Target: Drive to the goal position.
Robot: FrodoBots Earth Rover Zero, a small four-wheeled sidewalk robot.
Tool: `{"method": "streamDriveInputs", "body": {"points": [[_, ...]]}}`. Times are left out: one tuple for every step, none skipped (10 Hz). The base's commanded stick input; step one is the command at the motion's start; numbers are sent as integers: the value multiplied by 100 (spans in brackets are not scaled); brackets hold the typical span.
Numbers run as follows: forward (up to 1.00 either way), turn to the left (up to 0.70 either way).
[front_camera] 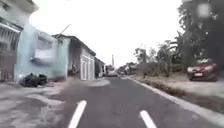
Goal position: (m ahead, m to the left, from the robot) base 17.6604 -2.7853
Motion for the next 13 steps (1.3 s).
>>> {"method": "streamDriveInputs", "body": {"points": [[100, 9], [100, 5], [100, 2], [100, 8], [100, 14], [100, 1], [100, 6], [100, 2], [100, -19], [100, -40], [100, -40], [100, -40], [100, -33]]}}
